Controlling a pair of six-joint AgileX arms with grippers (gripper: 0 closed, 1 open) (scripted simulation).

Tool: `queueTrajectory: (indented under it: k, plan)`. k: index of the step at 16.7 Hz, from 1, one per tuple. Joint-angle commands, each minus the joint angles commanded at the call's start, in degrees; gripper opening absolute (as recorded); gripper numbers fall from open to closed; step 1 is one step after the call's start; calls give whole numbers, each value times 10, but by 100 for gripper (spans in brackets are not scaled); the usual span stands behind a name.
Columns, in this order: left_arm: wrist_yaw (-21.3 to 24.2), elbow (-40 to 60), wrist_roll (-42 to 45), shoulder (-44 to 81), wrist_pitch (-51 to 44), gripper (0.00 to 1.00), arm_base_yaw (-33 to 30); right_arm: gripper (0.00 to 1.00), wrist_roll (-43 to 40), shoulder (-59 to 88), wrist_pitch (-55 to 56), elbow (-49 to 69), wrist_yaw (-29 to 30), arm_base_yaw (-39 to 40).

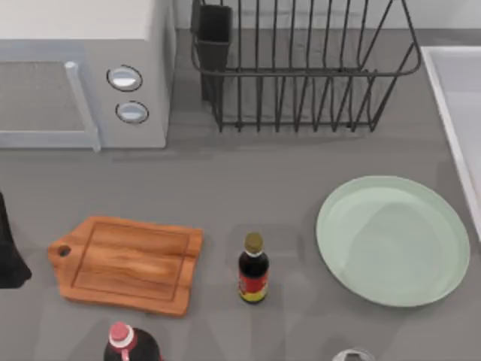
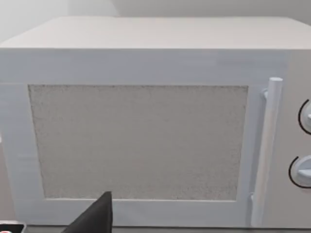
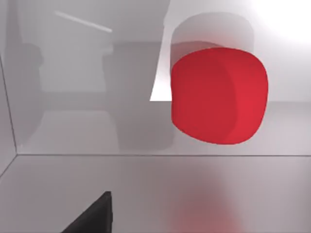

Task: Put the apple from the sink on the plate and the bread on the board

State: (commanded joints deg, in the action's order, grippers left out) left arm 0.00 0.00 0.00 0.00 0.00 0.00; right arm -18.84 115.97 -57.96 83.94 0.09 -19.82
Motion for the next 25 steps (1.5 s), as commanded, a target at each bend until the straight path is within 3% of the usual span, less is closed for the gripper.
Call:
queueTrajectory:
  k: [5,14,20,25]
  plan:
    - [0,0,0,0,0,100,0,100,1,27,39,-16,0,3]
    - [0,0,0,0,0,100,0,100,3,172,275,-100,2,1]
    - [0,0,0,0,0,100,0,100,3,184,290,-107,2,1]
    - [0,0,0,0,0,100,0,62,3,184,290,-107,2,1]
